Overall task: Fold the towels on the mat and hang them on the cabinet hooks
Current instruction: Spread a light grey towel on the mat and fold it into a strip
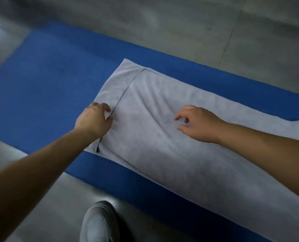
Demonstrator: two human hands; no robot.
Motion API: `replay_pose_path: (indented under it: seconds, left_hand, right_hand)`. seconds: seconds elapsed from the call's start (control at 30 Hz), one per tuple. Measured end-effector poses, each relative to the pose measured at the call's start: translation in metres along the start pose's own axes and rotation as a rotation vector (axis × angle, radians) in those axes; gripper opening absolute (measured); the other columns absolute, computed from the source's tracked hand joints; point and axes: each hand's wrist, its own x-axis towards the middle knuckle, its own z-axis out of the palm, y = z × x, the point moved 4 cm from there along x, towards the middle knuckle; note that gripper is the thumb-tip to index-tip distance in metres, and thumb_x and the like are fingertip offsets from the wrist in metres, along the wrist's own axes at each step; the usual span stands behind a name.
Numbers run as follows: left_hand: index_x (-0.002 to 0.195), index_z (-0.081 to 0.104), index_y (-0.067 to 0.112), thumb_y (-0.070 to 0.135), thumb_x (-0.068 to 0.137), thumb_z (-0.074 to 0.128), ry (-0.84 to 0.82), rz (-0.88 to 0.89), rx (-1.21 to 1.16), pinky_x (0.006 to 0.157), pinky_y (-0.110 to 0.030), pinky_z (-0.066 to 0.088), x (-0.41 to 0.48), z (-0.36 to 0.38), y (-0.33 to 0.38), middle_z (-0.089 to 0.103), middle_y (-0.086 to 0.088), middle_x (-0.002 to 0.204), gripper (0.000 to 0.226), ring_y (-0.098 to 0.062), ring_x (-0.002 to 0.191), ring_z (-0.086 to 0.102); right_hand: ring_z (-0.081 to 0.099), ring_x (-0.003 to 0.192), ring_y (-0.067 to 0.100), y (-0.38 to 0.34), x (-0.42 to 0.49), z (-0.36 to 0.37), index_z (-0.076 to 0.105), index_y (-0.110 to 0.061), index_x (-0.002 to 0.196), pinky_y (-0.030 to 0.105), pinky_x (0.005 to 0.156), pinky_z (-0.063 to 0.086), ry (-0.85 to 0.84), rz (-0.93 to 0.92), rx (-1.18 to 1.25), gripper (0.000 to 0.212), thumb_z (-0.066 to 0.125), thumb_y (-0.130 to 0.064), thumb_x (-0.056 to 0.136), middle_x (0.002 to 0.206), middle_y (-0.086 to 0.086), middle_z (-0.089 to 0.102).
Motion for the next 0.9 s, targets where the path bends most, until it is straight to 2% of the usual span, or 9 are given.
replay_pose_path:
  seconds: [0.13, 0.3, 0.4, 0.47, 0.63, 0.7, 0.77, 0.83, 0.9]
  left_hand:
    - [0.113, 0.061, 0.02, 0.031, 0.091, 0.055, 0.015, -0.168, -0.033, 0.075, -0.043, 0.046, -0.001, 0.004, -0.065, 0.051, -0.006, 0.112, 0.025, -0.029, 0.099, 0.052]
    - [0.101, 0.053, 0.024, 0.045, 0.088, 0.058, 0.011, -0.258, -0.201, 0.074, -0.041, 0.046, -0.011, 0.022, -0.105, 0.049, 0.0, 0.103, 0.025, -0.025, 0.094, 0.052]
    - [0.096, 0.052, 0.025, 0.049, 0.086, 0.061, 0.024, -0.279, -0.232, 0.071, -0.037, 0.043, -0.018, 0.023, -0.12, 0.054, 0.002, 0.097, 0.028, -0.024, 0.091, 0.055]
    - [0.093, 0.051, 0.025, 0.05, 0.086, 0.062, -0.026, -0.313, -0.245, 0.066, -0.034, 0.04, -0.023, 0.025, -0.134, 0.057, 0.006, 0.089, 0.028, -0.021, 0.084, 0.055]
    - [0.078, 0.054, 0.026, 0.047, 0.084, 0.071, -0.15, -0.365, -0.305, 0.059, -0.031, 0.038, -0.033, 0.032, -0.162, 0.059, 0.008, 0.077, 0.027, -0.012, 0.072, 0.053]
    - [0.076, 0.06, 0.025, 0.041, 0.085, 0.074, -0.143, -0.358, -0.43, 0.059, -0.03, 0.04, -0.035, 0.031, -0.165, 0.062, 0.006, 0.075, 0.023, -0.012, 0.072, 0.057]
    - [0.075, 0.064, 0.019, 0.032, 0.086, 0.075, -0.092, -0.399, -0.655, 0.06, -0.031, 0.046, -0.035, 0.029, -0.167, 0.067, 0.002, 0.071, 0.021, -0.015, 0.069, 0.062]
    - [0.075, 0.063, 0.01, 0.019, 0.088, 0.076, -0.012, -0.512, -1.0, 0.064, -0.036, 0.059, -0.038, 0.027, -0.169, 0.071, -0.004, 0.071, 0.02, -0.022, 0.07, 0.068]
    - [0.078, 0.063, 0.006, 0.008, 0.088, 0.075, 0.106, -0.619, -1.225, 0.065, -0.034, 0.062, -0.039, 0.024, -0.174, 0.069, -0.008, 0.071, 0.016, -0.025, 0.073, 0.067]
  right_hand:
    - [0.058, 0.106, 0.015, -0.061, 0.087, -0.007, 0.058, -0.021, 0.134, 0.032, 0.097, 0.047, 0.076, 0.025, 0.136, 0.043, 0.062, -0.04, 0.095, 0.126, -0.003, 0.057]
    - [0.057, 0.119, 0.017, -0.116, 0.197, -0.011, 0.057, -0.018, 0.135, 0.024, 0.093, 0.041, 0.155, 0.05, 0.219, 0.043, 0.061, -0.036, 0.096, 0.135, -0.001, 0.059]
    - [0.058, 0.12, 0.024, -0.127, 0.251, -0.014, 0.063, -0.012, 0.127, 0.022, 0.087, 0.04, 0.253, 0.115, 0.16, 0.036, 0.057, -0.032, 0.097, 0.133, 0.008, 0.059]
    - [0.056, 0.124, 0.028, -0.124, 0.275, -0.02, 0.059, -0.01, 0.131, 0.027, 0.094, 0.041, 0.336, 0.2, 0.145, 0.041, 0.054, -0.033, 0.098, 0.14, 0.013, 0.053]
    - [0.056, 0.123, 0.025, -0.105, 0.307, -0.032, 0.055, -0.015, 0.136, 0.033, 0.103, 0.043, 0.381, 0.319, 0.149, 0.048, 0.06, -0.037, 0.094, 0.139, 0.007, 0.056]
    - [0.059, 0.12, 0.028, -0.104, 0.31, -0.037, 0.064, -0.009, 0.126, 0.036, 0.101, 0.046, 0.387, 0.343, 0.092, 0.039, 0.062, -0.032, 0.094, 0.132, 0.008, 0.063]
    - [0.066, 0.107, 0.027, -0.105, 0.31, -0.042, 0.072, -0.008, 0.106, 0.037, 0.096, 0.052, 0.395, 0.343, 0.122, 0.026, 0.064, -0.029, 0.093, 0.116, 0.008, 0.071]
    - [0.071, 0.085, 0.024, -0.107, 0.308, -0.047, 0.073, -0.02, 0.087, 0.04, 0.089, 0.057, 0.415, 0.329, 0.223, 0.018, 0.065, -0.036, 0.089, 0.093, 0.002, 0.074]
    - [0.072, 0.07, 0.023, -0.108, 0.308, -0.056, 0.069, -0.031, 0.073, 0.046, 0.079, 0.061, 0.476, 0.301, 0.383, 0.018, 0.065, -0.047, 0.08, 0.073, -0.007, 0.069]
